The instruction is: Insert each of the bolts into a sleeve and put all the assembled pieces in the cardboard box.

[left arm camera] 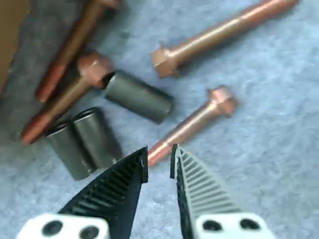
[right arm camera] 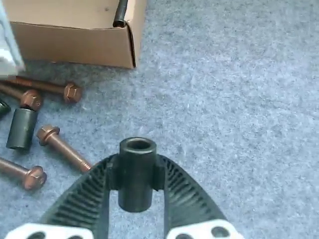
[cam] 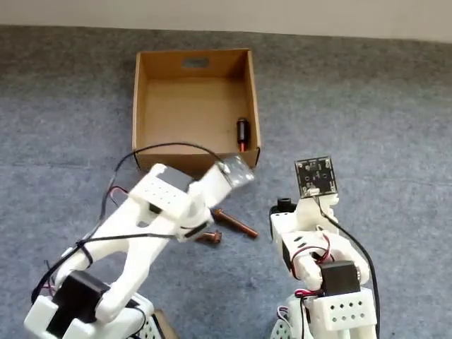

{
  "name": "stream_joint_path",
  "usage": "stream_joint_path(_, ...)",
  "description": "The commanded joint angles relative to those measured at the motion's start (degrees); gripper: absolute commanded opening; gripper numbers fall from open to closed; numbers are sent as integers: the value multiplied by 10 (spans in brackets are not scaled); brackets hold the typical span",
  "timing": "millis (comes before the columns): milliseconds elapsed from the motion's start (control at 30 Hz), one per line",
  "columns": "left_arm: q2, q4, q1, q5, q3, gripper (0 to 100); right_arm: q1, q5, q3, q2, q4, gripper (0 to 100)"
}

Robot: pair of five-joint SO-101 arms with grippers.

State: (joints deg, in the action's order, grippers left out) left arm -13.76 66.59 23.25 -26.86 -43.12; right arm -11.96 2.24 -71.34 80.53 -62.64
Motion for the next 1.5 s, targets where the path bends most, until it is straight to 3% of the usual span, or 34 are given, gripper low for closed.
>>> stream_joint_path(0,2,-4,38,-4,-9,105,5,-6,2,7,8,5)
stream_joint_path(600,3,-90,-10,-44,-53,106,5,-6,2,7,7,5)
stream_joint_path(900,4,-85,-6,-76,-58,106,5,-6,2,6,7,5)
stream_joint_path(1067,4,-89,32,-107,-106,106,5,-6,2,5,7,5)
stream_joint_path(1367,4,-86,48,-108,-114,107,5,-6,-10,7,7,5)
stream_joint_path(1467,4,-86,46,-108,-113,184,5,-6,-10,7,7,5)
